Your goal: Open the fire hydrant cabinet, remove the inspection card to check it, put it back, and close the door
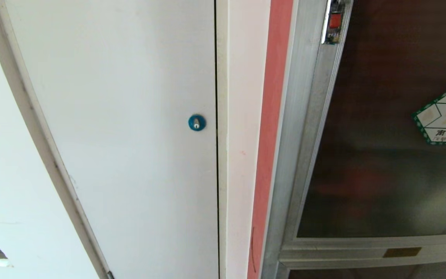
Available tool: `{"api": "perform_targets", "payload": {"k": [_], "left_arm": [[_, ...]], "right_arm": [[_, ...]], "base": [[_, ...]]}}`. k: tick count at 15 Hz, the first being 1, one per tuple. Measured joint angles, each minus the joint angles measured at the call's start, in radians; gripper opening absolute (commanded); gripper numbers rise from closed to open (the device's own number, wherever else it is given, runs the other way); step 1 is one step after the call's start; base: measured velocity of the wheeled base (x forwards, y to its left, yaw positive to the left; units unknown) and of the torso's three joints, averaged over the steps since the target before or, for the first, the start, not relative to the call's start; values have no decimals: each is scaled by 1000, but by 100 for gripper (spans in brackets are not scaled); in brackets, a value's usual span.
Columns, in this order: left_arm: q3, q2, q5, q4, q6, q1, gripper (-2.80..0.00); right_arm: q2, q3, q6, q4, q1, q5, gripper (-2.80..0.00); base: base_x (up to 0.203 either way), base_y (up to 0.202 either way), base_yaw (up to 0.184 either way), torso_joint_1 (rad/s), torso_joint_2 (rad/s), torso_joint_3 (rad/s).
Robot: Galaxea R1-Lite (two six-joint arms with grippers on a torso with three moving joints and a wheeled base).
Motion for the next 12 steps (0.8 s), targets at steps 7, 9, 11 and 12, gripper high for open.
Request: {"api": "perform_targets", "payload": {"k": [7,9,11,12], "left_arm": [[0,0,0,0,0,0,-280],[0,0,0,0,0,0,-280],[0,0,0,0,0,0,-280],[0,0,0,0,0,0,-280]], "right_arm": [[-10,-4,0,108,-6,-8,-280],[-34,-3,0,125,11,-10,-280],[-61,-2,0,166,34,-9,-280],[-75,0,0,184,53,-8,-280]], "base": [[0,0,0,0,0,0],[0,0,0,0,0,0],[0,0,0,0,0,0],[0,0,0,0,0,0]]}}
